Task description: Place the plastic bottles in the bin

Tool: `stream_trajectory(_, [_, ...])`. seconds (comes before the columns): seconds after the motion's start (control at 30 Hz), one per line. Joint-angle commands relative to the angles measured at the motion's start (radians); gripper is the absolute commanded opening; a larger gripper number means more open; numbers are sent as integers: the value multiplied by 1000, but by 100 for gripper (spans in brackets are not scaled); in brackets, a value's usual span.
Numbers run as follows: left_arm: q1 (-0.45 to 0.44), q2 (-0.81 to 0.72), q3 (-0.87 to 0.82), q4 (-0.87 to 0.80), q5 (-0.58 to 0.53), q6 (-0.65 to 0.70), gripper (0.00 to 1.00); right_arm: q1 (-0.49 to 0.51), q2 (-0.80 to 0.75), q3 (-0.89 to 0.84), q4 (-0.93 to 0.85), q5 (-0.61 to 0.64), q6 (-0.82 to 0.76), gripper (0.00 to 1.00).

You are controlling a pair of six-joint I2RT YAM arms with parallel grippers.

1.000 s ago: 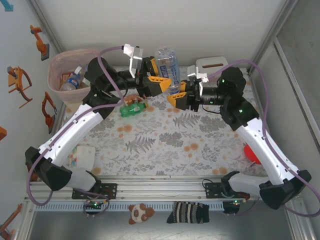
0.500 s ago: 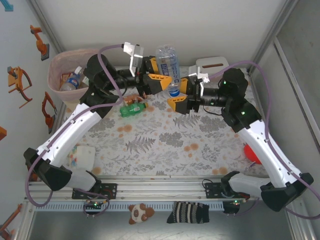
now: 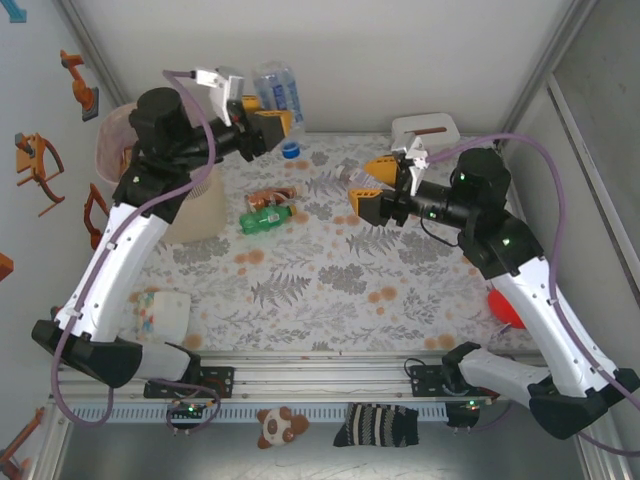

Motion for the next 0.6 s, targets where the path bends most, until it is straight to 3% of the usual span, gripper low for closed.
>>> stream_trajectory(0.0, [95,-23,40,-170,-125,-38,53,5,3,22,-20,61,-19,70])
stream_trajectory(0.33, [386,48,147,-460,-189,-30,52,5,21,31,-28,68,-23,70])
stream_trajectory(0.57, [486,175,283,-658,-284,57,52,5,17,36,-32,65,-24,70])
